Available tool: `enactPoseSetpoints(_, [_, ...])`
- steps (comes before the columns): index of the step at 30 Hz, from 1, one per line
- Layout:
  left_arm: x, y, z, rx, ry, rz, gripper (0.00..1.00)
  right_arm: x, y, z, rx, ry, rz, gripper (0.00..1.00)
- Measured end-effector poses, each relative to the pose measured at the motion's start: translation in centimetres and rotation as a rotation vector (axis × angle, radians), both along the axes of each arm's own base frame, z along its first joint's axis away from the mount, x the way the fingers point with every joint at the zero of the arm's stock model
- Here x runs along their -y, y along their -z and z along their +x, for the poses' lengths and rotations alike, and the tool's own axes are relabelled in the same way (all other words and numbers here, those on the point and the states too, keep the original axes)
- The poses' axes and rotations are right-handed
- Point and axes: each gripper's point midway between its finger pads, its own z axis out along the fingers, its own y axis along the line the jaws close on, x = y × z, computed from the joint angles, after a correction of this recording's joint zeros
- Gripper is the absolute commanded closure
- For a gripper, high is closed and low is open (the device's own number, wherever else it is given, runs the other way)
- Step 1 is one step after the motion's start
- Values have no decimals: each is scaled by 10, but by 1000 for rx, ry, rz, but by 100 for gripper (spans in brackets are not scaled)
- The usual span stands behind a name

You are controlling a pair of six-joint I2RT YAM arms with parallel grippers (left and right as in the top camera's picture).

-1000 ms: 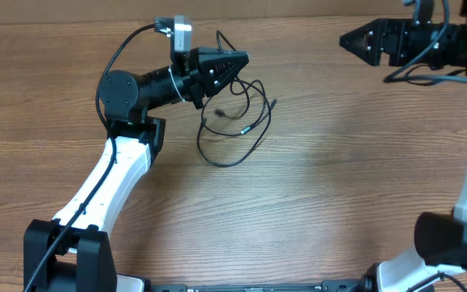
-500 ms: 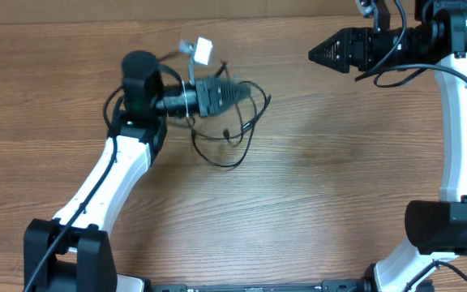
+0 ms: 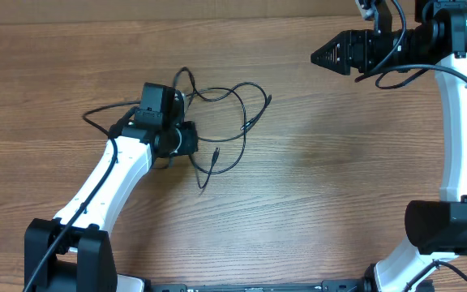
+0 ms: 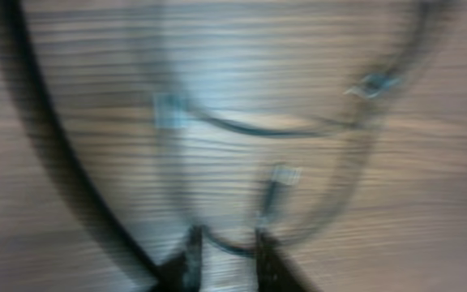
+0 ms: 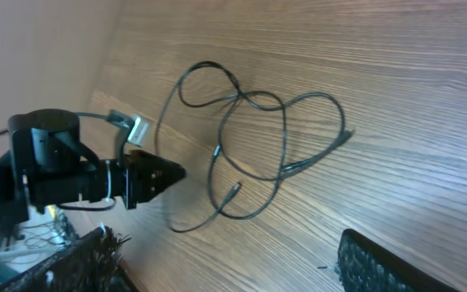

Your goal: Untangle cables

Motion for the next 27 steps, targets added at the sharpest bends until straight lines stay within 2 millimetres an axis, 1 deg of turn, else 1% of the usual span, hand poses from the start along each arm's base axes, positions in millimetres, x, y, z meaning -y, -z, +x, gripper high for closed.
enactPoseSetpoints(2, [-25,5,-1,-5,-56,136,22,1,2,0,-1,5,-16,12])
enactPoseSetpoints(3, [-36,7,-3,-9,-85,190,13,1,3,1,0,6,-24,11])
enactPoseSetpoints(5, [-56,7,-3,-6,-152,281,2,-1,5,0,0,3,-40,10])
enactPoseSetpoints(6, [-65,6,-2,-1,-186,318,0,-3,6,0,0,-1,-48,10])
enactPoseSetpoints(10, [-91,2,0,14,-304,388,0,-18,12,3,27,-31,-88,10])
enactPoseSetpoints(12, [-102,1,1,15,-365,397,1,-32,23,4,33,-60,-108,9])
enactPoseSetpoints(13, [-104,1,1,16,-378,397,0,-34,25,5,33,-64,-112,9])
enactPoseSetpoints(14, [-106,1,1,15,-397,394,0,-40,32,6,38,-78,-117,9])
enactPoseSetpoints(17, [-111,1,1,13,-433,384,0,-55,52,11,43,-99,-124,7])
enactPoseSetpoints(19, [-111,0,1,13,-438,382,0,-63,64,18,58,-98,-118,6])
enactPoseSetpoints(21, [-111,1,1,12,-444,378,0,-72,82,25,72,-97,-109,2])
enactPoseSetpoints(22, [-111,1,1,12,-446,375,0,-74,89,26,70,-98,-109,1])
enactPoseSetpoints(23, [-110,1,0,8,-447,370,0,-79,100,27,69,-101,-104,1])
enactPoseSetpoints(25, [-107,2,0,2,-443,352,0,-90,115,30,95,-114,-94,1])
enactPoseSetpoints(27, [-101,4,0,-6,-431,323,0,-105,130,27,110,-141,-86,1])
